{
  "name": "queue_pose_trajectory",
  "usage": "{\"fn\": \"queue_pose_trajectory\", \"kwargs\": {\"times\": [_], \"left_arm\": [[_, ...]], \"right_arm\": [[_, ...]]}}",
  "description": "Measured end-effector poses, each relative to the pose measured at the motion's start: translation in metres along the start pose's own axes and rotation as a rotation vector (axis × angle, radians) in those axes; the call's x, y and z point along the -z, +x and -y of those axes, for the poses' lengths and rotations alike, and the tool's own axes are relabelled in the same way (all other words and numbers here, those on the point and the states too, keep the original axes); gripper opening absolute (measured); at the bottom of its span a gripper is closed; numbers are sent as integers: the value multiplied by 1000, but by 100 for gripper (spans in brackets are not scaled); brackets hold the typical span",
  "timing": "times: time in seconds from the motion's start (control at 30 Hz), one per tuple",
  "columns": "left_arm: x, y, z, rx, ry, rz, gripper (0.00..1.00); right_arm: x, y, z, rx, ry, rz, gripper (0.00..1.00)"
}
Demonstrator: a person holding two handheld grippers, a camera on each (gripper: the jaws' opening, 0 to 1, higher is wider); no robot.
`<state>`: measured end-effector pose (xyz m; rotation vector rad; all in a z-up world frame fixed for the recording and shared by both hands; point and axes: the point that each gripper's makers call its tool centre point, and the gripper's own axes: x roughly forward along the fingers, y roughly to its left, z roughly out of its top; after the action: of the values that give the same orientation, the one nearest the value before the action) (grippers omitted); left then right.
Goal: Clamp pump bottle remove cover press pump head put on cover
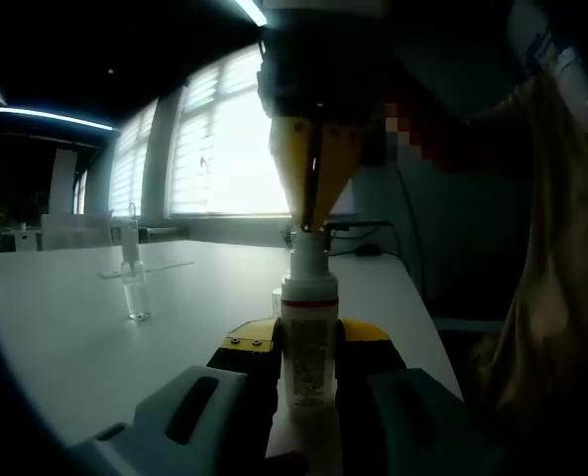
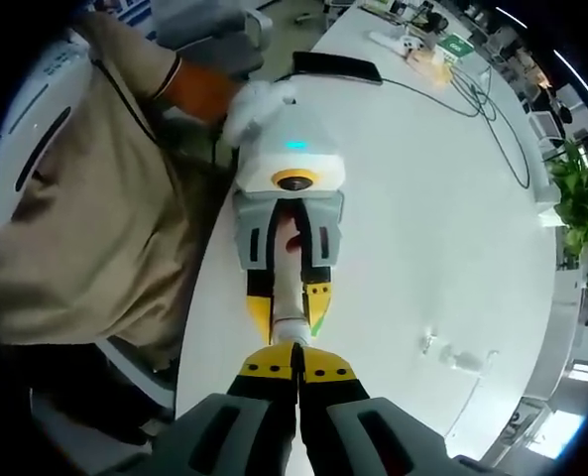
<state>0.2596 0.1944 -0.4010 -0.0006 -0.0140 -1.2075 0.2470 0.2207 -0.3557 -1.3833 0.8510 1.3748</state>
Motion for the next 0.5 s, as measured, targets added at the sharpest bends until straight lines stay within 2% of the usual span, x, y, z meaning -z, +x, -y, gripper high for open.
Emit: {"fn": "queue_pose_trajectory", "kwargs": {"times": [0.5], "left_arm": [[0,0,1,-1,2,-1,12]], "right_arm": [[-1,-2,1,30,3,45,0]]}}
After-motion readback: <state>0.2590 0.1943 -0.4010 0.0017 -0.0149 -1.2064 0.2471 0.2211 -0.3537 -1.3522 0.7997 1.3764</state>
